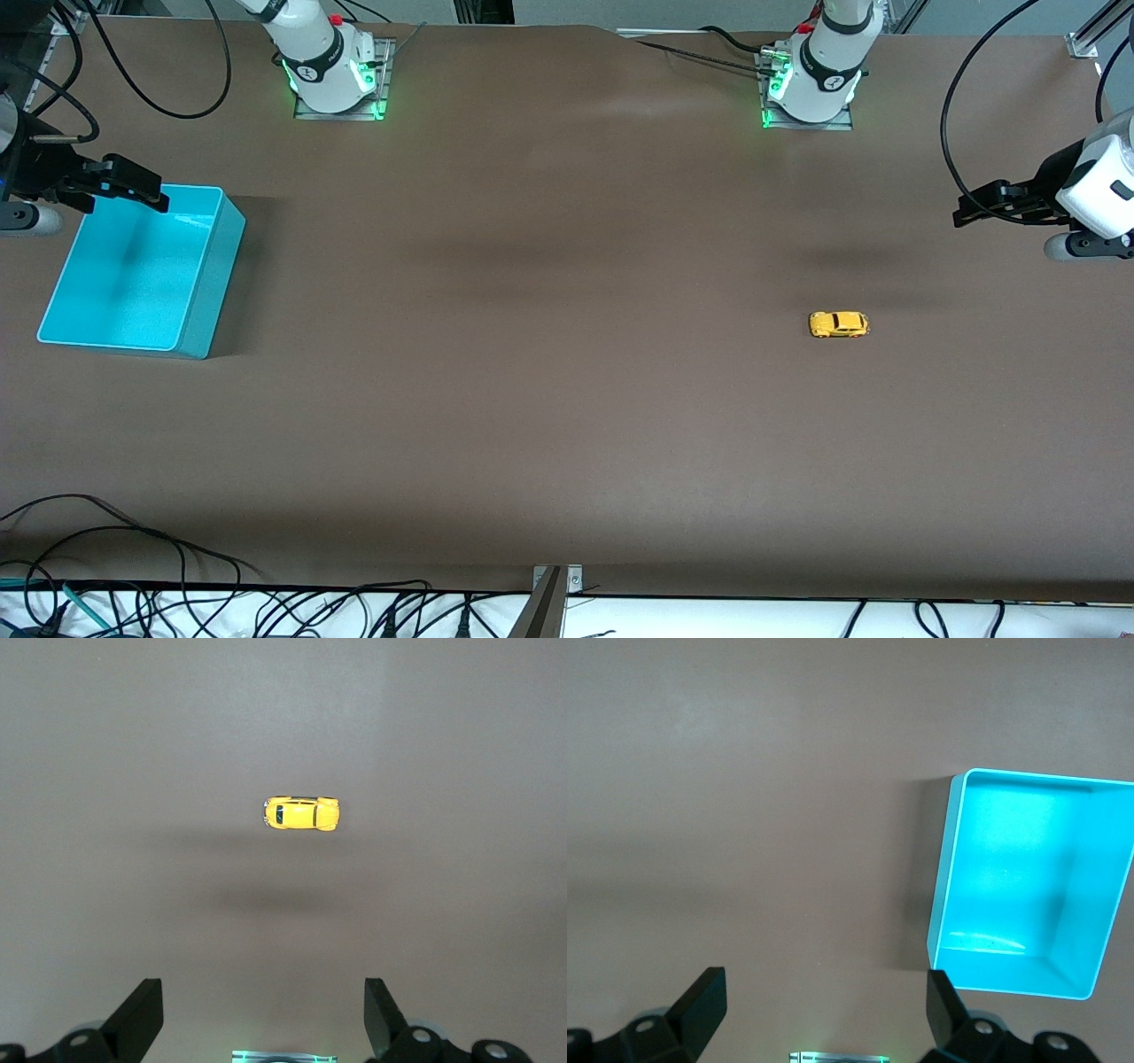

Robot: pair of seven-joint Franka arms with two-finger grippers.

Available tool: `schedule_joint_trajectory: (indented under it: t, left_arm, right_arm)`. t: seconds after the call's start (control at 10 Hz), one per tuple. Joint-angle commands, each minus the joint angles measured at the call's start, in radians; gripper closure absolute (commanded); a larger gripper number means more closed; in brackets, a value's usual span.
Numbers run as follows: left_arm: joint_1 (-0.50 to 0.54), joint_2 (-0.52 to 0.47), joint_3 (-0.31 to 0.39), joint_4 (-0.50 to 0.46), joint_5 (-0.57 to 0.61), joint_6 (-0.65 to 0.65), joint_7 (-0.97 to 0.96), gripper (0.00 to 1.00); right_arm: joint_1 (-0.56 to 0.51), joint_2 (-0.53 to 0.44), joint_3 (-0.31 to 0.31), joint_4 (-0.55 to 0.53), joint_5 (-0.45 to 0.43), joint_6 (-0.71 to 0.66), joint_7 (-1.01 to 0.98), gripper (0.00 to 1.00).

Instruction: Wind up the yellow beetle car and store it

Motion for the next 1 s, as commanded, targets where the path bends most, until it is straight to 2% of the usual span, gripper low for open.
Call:
schedule_joint_trajectory:
  t: [0.0, 0.9]
  left_arm:
    - [0.005, -0.010, -0.002, -0.015, -0.029, 0.013, 0.023, 0.00]
    - [0.005, -0.001, -0.003, -0.017, -0.029, 0.012, 0.023, 0.00]
  right_arm:
    - [-0.003, -0.012, 0.001, 0.005, 0.016, -0.010, 0.011, 0.00]
    - [-0.004, -0.008, -0.008, 0.009, 0.036, -0.015, 0.002, 0.00]
